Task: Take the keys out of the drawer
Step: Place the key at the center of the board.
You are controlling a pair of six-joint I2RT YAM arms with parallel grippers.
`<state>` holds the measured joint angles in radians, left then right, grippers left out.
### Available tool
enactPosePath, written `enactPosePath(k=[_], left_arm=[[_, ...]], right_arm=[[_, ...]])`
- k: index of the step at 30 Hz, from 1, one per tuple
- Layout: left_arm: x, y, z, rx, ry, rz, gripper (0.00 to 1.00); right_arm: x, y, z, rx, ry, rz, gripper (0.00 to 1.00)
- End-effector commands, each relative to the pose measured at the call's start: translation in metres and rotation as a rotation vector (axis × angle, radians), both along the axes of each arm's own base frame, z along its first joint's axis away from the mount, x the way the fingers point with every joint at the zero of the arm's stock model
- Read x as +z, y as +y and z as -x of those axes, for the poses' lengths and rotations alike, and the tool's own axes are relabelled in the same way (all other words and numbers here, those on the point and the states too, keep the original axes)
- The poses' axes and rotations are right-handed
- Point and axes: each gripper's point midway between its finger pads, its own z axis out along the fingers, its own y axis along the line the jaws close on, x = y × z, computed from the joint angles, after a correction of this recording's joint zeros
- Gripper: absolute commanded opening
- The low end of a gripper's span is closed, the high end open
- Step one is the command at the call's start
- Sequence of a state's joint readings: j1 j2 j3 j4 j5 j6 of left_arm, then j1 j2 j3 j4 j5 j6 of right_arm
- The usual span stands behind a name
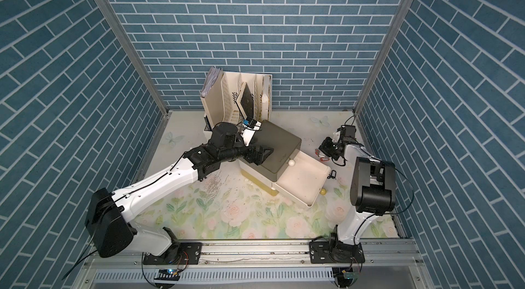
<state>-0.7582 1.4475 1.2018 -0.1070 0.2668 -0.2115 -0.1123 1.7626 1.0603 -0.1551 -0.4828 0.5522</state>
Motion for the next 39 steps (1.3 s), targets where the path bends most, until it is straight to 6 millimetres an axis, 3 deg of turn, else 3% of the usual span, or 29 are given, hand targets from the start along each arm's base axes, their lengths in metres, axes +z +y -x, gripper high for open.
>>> enactPosePath(k=[1,13,25,28,32,39], left_arm=[[0.0,-0.002,0.003,-0.015,-0.011,-0.005,1.0],[-0.004,-0.004,0.002,-0.022,-0.003,-0.012,1.0],[-0.006,-0.006,0.002,-0.03,0.004,-0.015,1.0],[-0.006,-0.006,0.002,-0.029,0.008,-0.015,1.0],[-0.004,-0.005,0.003,-0.026,0.003,-0.01,1.0],[0.004,-0.001,0.001,-0.006,-0.016,-0.001,1.0]], right_arm=[[-0.003,-0.014,-0.007,-0.054,-0.01,-0.023,0.0],[-0.022,-0.054,-0.009,-0.127,0.015,0.0,0.0],[-0.027,-0.058,-0.011,-0.125,0.015,-0.013,0.0],[-0.025,-0.058,-0.011,-0.122,0.013,-0.009,0.15],[-0.015,-0.062,-0.009,-0.131,0.0,0.015,0.27],[0.023,-0.065,-0.004,-0.126,-0.056,0.064,0.35]])
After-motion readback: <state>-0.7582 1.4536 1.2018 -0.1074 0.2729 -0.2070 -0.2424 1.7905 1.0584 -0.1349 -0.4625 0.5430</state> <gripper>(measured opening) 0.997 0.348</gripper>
